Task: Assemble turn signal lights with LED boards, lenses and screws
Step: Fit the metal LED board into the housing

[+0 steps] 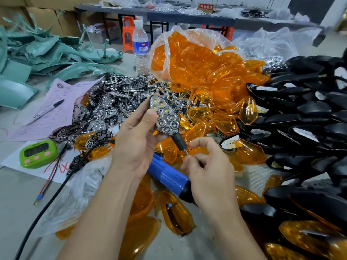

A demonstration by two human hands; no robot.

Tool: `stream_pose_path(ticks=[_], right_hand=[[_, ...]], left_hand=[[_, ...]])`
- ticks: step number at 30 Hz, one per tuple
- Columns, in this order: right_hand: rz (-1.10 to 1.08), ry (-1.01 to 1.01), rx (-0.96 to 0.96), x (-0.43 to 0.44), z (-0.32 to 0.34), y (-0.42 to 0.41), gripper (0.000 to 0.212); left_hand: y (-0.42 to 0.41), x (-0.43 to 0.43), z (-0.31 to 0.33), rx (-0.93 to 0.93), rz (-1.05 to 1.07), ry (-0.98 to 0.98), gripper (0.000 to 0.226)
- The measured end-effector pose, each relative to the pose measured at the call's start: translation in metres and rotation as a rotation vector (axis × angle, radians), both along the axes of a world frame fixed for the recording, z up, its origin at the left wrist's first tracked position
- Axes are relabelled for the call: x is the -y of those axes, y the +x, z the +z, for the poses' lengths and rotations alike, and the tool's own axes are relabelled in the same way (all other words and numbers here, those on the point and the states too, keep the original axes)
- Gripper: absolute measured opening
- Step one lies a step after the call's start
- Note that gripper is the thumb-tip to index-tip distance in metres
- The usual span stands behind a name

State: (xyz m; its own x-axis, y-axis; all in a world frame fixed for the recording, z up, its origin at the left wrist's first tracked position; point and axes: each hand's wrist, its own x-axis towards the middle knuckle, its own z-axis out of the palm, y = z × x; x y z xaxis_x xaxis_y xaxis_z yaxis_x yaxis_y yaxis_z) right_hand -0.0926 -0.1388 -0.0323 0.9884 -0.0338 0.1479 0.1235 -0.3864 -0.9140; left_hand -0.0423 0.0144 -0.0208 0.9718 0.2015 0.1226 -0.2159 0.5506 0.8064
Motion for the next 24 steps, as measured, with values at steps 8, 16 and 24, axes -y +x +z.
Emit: stream_pose_path(ticks=[8, 16, 24], right_hand=[[-0.111, -0.043, 0.117, -0.007, -0.006, -0.004, 0.033], [-0.143, -0.178, 0.108, -0.009, -0.009, 0.000, 0.021], [-0.124, -0.298, 0.135, -0.002, -0.008, 0.001, 0.030]], left_hand=[[0.001, -0.001, -0.001, -0.008, 0.020, -0.018, 0.032], [0.002, -0.001, 0.001, 0.004, 0.035, -0.058, 0.031], [0.001, -0.002, 0.003, 0.018, 0.067, -0.049, 0.036]])
